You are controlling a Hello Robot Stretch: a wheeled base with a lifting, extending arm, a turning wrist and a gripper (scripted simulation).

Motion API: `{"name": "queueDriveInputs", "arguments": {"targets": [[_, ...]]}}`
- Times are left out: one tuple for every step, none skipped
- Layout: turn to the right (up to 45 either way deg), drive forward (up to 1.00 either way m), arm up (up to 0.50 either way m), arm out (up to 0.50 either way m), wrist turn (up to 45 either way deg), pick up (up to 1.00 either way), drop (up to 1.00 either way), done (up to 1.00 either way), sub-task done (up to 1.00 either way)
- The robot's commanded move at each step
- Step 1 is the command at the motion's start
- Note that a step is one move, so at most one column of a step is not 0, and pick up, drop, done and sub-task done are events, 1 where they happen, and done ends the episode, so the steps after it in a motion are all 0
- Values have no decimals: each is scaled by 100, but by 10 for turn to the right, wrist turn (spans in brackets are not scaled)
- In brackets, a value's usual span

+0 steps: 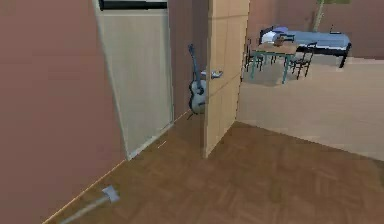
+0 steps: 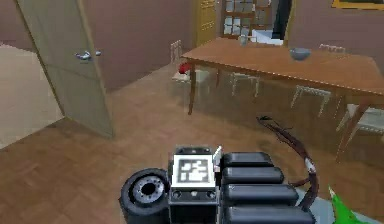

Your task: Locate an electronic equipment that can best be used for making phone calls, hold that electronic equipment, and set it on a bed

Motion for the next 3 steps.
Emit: {"name": "queueDriveInputs", "arguments": {"targets": [[-330,0,0,0,0,0,0,0,0],[450,0,0,0,0,0,0,0,0],[450,0,0,0,0,0,0,0,0]]}}
